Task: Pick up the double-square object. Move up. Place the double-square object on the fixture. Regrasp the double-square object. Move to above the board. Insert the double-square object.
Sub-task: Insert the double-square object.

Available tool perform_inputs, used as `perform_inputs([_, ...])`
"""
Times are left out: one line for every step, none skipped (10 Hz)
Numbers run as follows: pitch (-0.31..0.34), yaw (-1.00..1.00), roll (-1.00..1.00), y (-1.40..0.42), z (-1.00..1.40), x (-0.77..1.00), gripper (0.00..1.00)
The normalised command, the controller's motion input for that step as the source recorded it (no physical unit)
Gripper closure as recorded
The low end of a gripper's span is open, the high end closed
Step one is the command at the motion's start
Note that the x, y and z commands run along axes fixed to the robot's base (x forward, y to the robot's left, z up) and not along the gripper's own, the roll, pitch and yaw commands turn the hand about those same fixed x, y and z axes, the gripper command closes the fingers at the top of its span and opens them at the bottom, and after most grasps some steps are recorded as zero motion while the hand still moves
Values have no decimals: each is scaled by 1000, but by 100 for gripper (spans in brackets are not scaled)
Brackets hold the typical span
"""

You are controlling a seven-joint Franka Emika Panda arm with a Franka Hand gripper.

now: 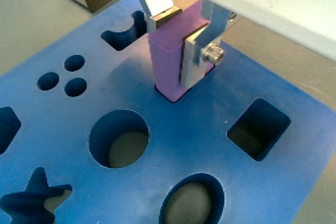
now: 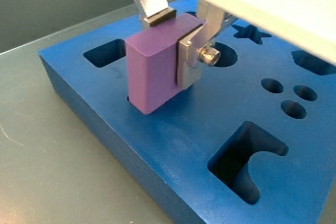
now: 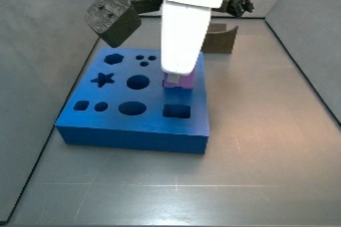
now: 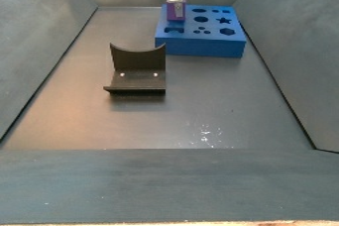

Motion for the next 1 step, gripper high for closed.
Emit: perform_inputs([0, 0, 0, 0, 0, 0, 100])
